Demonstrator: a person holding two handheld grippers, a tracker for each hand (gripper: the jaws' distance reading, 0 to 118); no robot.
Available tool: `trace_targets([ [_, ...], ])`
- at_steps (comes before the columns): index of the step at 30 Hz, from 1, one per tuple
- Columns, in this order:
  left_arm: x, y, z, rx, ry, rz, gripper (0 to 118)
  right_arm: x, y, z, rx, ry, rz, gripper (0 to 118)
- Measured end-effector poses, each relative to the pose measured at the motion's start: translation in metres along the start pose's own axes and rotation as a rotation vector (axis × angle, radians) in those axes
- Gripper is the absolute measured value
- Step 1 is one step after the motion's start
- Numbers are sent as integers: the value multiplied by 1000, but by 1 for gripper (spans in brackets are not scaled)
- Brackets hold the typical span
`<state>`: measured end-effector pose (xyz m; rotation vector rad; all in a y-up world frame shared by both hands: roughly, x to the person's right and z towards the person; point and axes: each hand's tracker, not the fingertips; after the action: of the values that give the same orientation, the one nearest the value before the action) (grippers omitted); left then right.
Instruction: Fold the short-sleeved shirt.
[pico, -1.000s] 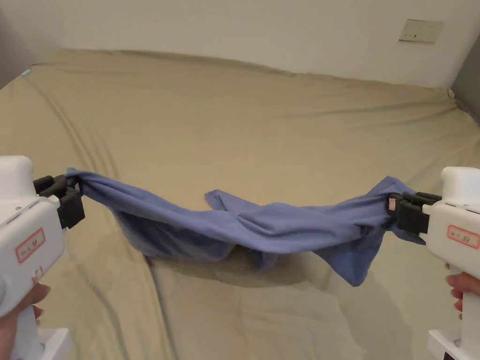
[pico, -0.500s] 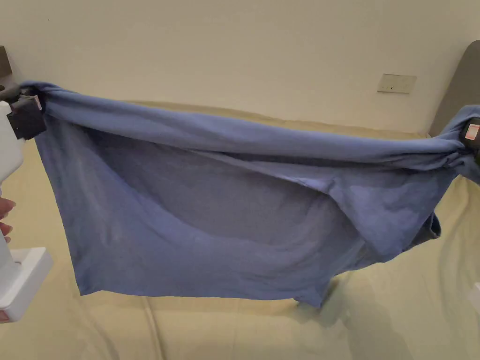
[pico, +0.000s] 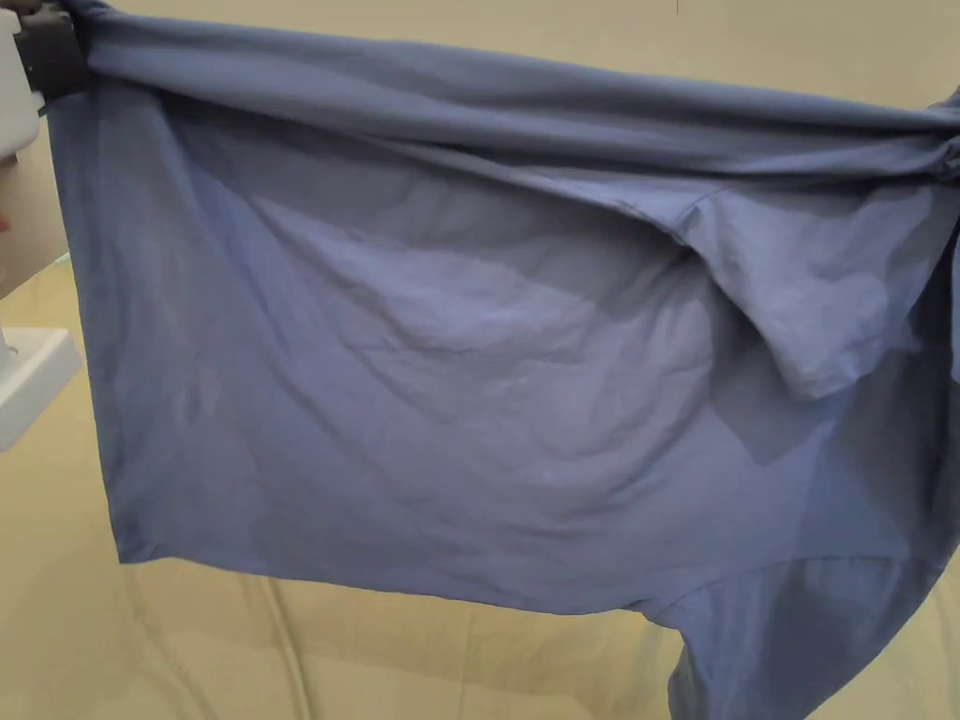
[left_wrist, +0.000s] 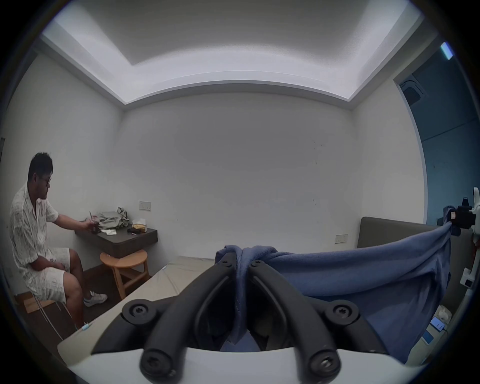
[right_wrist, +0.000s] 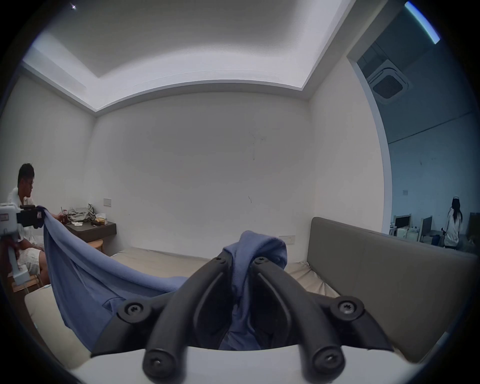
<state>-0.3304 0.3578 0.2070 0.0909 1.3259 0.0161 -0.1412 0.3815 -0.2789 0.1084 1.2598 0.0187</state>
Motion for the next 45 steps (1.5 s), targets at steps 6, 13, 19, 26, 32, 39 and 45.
trace_targets([
  [6, -4, 5, -66, -26, 15, -38, 3, 21, -8, -73, -9, -13, 50, 10],
  [13, 8, -1, -146, -51, 40, -65, 3, 29, -27, -169, -22, -31, 37, 10],
  [19, 15, -15, -209, -64, 56, -107, 3, 17, -42, -225, -9, -63, 75, 10],
  [26, 16, -55, -270, -124, 74, -151, 3, 4, -77, -275, -78, -61, 109, 10],
  [32, 16, -118, -294, -199, 73, -194, 3, -6, -145, -296, -207, -47, 103, 10],
  [39, 4, -224, -277, -357, 46, -213, 3, -10, -249, -283, -401, -1, 64, 10],
  [45, -11, -315, -211, -480, 22, -205, 3, -12, -337, -229, -595, 47, 34, 10],
])
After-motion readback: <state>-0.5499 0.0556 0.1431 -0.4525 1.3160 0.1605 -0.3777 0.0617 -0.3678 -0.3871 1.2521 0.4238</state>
